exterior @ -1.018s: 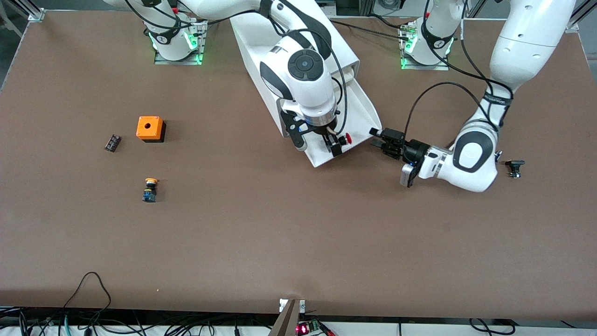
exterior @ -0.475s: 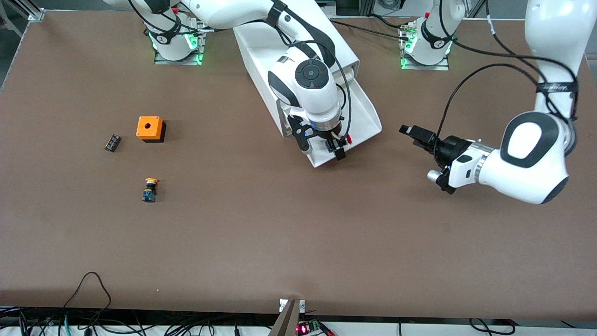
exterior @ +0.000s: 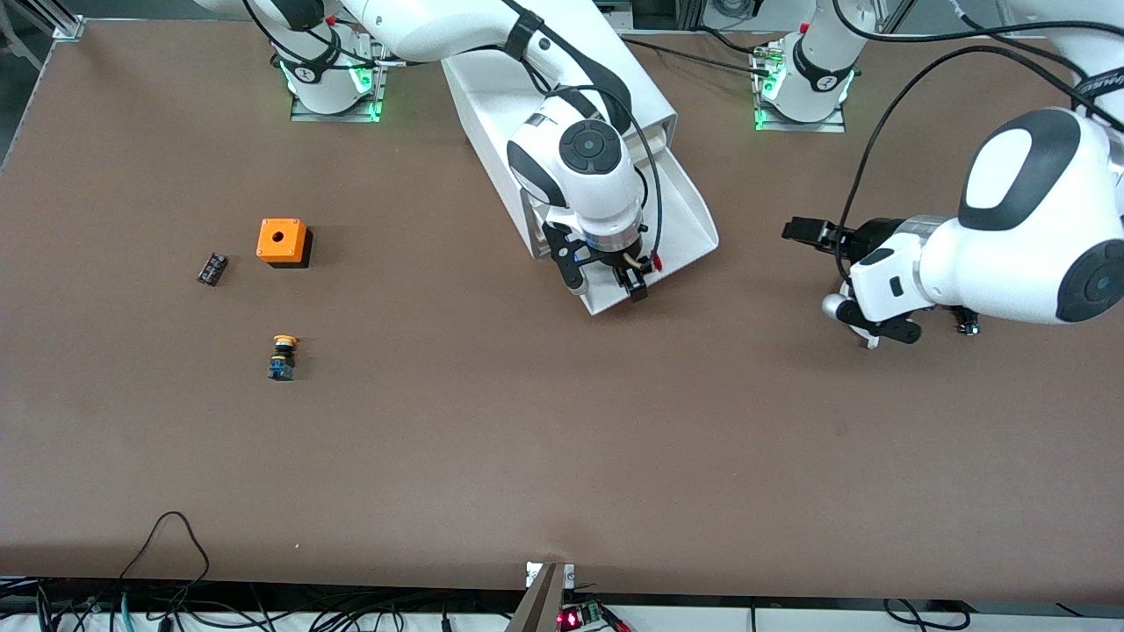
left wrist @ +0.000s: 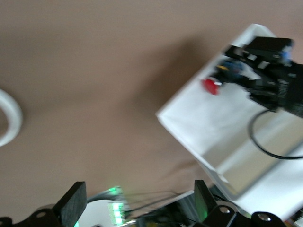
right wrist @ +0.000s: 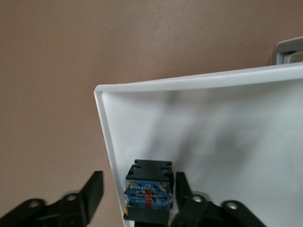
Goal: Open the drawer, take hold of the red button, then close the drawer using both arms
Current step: 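Lift the red button out with the right gripper while the left gripper withdraws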
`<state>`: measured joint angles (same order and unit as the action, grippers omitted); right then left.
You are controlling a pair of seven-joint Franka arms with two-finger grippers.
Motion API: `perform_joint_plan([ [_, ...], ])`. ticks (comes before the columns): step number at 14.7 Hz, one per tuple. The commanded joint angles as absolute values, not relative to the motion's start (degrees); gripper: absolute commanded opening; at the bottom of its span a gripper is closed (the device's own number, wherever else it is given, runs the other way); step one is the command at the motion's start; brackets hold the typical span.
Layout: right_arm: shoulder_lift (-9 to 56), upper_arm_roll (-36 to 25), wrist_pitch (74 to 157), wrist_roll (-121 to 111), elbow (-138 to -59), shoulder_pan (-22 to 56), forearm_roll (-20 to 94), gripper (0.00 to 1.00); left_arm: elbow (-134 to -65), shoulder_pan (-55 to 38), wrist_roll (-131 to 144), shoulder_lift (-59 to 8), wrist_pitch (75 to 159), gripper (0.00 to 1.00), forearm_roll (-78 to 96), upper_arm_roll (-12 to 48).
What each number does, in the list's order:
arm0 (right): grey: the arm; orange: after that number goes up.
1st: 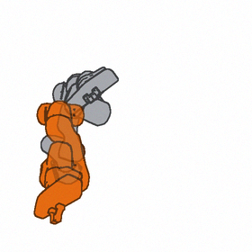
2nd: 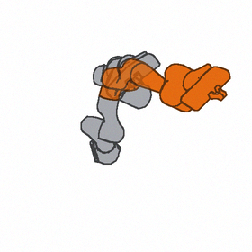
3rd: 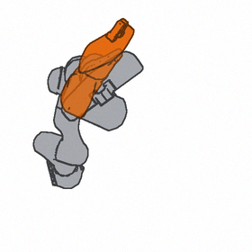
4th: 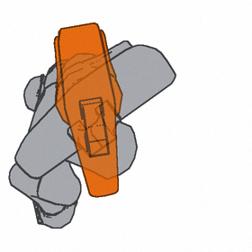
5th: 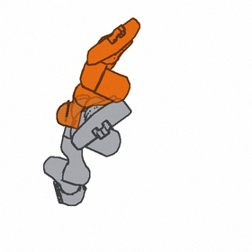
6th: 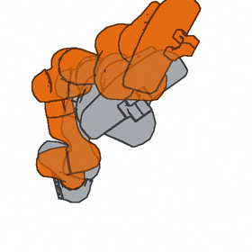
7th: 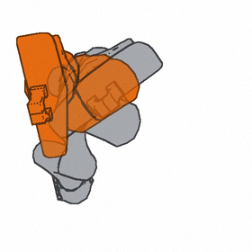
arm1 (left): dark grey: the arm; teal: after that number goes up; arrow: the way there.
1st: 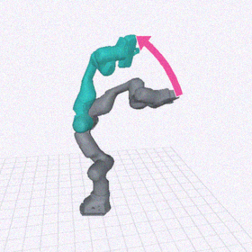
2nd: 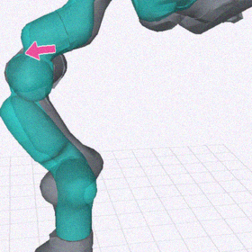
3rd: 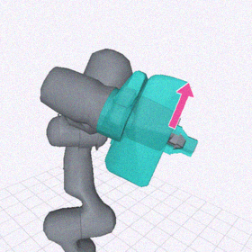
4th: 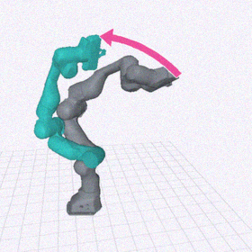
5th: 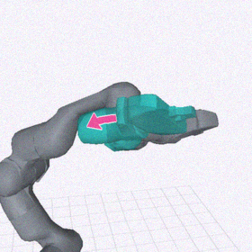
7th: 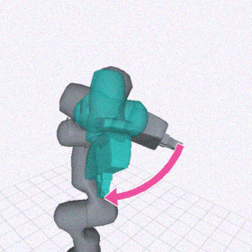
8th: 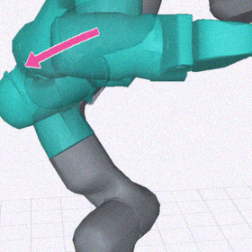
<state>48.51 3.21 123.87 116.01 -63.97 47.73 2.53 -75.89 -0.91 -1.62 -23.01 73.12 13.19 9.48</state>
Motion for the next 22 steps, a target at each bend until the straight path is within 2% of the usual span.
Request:
perform_joint_plan([
  [1,49.6,2.8,123.7,116.6,-61.7,48.3,1.6,0.3,-70.2,-2.9,-0.9,-23.4,72.2,1.0,4.4,9.4],
  [3,49.3,2.7,123.3,116.2,-61.7,48.3,1.6,0.05,-67.4,-3.7,-1.1,-23.8,72.6,1.0,-1.1,9.3],
  [4,49.0,2.7,123.0,116.1,-61.7,48.3,1.6,0.0,-66.8,-3.7,-1.1,-23.8,73.2,1.0,-1.3,9.2],
  [8,47.8,2.6,119.3,113.2,-60.0,47.6,1.7,0.0,-65.4,-3.0,-0.7,-24.0,77.3,1.0,0.1,8.8],
  [12,46.8,2.8,110.9,104.7,-55.4,44.8,1.8,0.0,-65.8,-3.3,-0.5,-23.8,77.5,1.0,0.9,9.0],
  [15,44.1,3.0,105.2,92.8,-55.3,41.5,2.2,0.0,-67.4,-2.5,-0.5,-22.9,81.0,1.0,0.4,8.7],
  [16,43.5,3.2,104.0,89.2,-55.3,40.0,2.5,0.0,-69.7,-2.4,-0.5,-21.8,82.6,1.0,0.4,8.8],
  [20,41.2,3.3,99.8,71.2,-55.5,33.2,5.7,0.0,-86.9,-1.8,0.2,-12.0,96.4,1.0,0.4,9.0],
  [22,40.4,3.0,96.4,61.5,-55.6,29.7,6.7,0.0,-91.3,-1.9,3.8,-10.7,100.7,1.0,0.4,9.1],
])
